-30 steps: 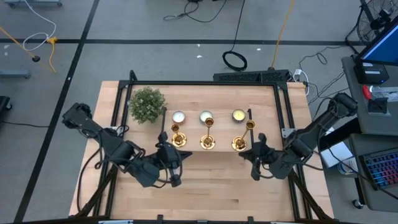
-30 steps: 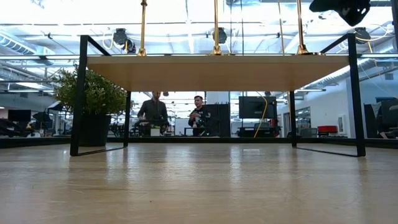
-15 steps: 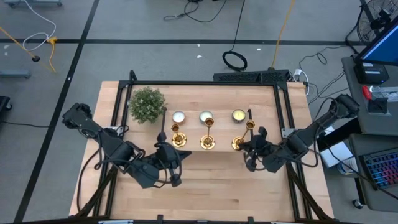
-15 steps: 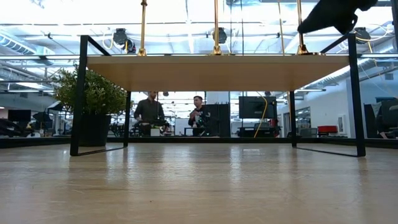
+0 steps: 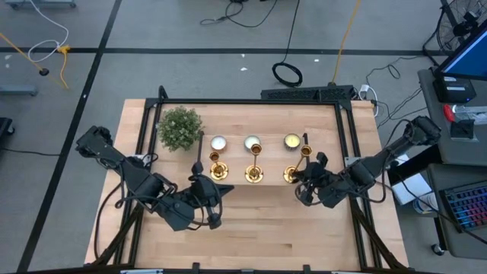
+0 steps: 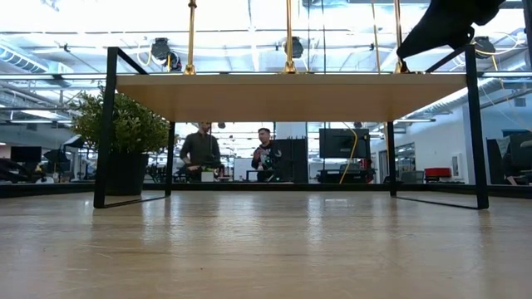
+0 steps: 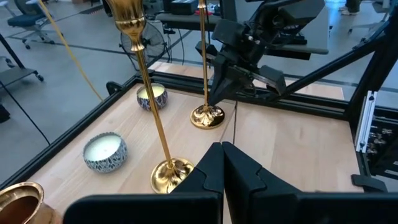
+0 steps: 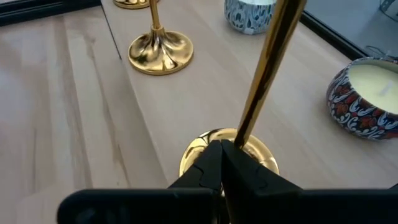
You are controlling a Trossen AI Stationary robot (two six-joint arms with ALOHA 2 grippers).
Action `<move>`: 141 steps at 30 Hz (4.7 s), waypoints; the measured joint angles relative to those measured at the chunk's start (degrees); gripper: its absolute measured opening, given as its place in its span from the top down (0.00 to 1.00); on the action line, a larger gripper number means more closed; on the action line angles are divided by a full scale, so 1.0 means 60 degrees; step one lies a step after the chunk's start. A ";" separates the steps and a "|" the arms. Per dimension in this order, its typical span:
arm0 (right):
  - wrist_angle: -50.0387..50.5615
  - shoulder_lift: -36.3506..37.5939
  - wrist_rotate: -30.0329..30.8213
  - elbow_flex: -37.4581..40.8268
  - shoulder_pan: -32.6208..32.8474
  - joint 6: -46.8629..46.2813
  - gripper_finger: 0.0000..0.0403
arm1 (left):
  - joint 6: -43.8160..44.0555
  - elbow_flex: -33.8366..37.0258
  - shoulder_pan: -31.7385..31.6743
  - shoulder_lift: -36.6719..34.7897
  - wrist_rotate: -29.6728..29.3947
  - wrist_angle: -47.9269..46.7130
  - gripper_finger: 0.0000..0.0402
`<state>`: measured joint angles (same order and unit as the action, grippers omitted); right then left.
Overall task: Pick & Place candle stick holders
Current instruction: Adjust the candle holders on the shelf, then return to Home Position
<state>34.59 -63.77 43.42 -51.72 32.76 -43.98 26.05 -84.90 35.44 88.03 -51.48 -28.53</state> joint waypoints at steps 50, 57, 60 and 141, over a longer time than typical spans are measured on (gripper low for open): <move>-0.5293 0.0825 -0.3211 0.0004 0.1085 0.3230 1.00 | -0.0014 -0.0011 0.0280 -0.1100 0.1203 0.0657 1.00; -0.5021 0.0938 -0.4042 0.0004 0.1041 0.3275 1.00 | -0.0001 -0.0011 0.0280 -0.1205 0.1317 0.0886 1.00; -0.4530 0.1213 -0.4037 0.0004 0.1041 0.3205 1.00 | 0.0094 -0.0011 0.0280 -0.1219 0.1300 0.0955 1.00; -0.4871 0.7810 -0.7610 0.5931 -0.3786 0.5015 1.00 | 0.1923 -0.0007 0.0306 -0.1228 -0.0912 0.1522 1.00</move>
<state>5.36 -16.91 -2.24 -16.14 10.04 -13.89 37.58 -84.95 37.28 80.66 -56.96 -19.40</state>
